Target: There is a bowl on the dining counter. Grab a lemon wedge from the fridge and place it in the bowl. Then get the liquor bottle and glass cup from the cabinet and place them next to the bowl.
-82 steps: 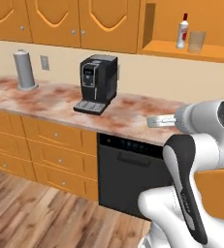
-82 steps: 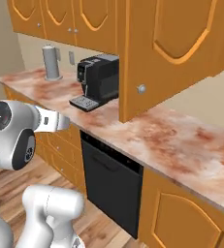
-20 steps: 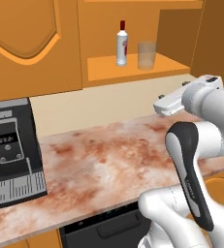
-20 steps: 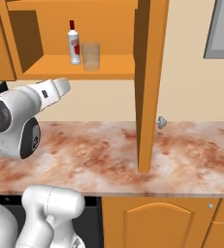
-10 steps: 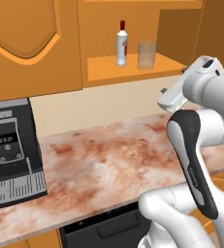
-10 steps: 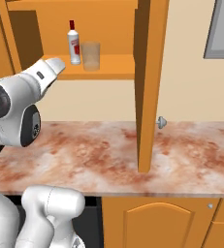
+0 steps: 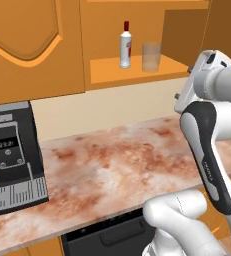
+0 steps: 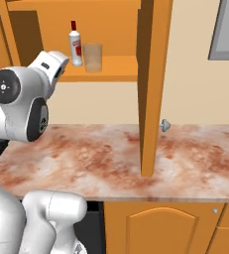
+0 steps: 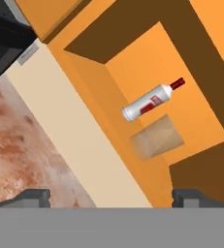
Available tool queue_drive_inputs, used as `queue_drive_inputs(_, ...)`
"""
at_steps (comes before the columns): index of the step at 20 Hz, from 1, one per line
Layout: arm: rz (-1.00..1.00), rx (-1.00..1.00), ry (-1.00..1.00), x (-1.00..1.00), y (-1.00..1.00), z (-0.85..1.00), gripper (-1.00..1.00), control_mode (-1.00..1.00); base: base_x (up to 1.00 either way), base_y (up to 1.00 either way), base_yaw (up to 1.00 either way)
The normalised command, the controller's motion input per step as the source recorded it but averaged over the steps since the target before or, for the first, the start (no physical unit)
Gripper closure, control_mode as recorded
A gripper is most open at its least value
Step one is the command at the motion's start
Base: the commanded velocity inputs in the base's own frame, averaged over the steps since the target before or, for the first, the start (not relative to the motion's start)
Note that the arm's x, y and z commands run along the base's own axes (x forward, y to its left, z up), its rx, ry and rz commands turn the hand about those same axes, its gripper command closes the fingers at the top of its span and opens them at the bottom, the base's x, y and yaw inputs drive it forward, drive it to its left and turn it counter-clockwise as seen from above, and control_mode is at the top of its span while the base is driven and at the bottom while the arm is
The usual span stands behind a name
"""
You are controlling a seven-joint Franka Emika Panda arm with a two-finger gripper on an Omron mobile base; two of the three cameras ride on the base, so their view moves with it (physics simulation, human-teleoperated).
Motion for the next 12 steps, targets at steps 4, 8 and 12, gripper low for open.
queue_drive_inputs(4, 0.02, -0.21, 0.00, 0.10, -0.36, 0.01, -1.00, -1.00, 0.00, 0.00, 0.00)
queue_drive_inputs(8, 0.14, -0.16, 0.01, 0.38, -0.40, 0.03, -1.00, -1.00, 0.00, 0.00, 0.00)
queue_drive_inputs(12, 0.17, -0.16, 0.05, 0.53, -0.21, 0.03, -1.00, -1.00, 0.00, 0.00, 0.00)
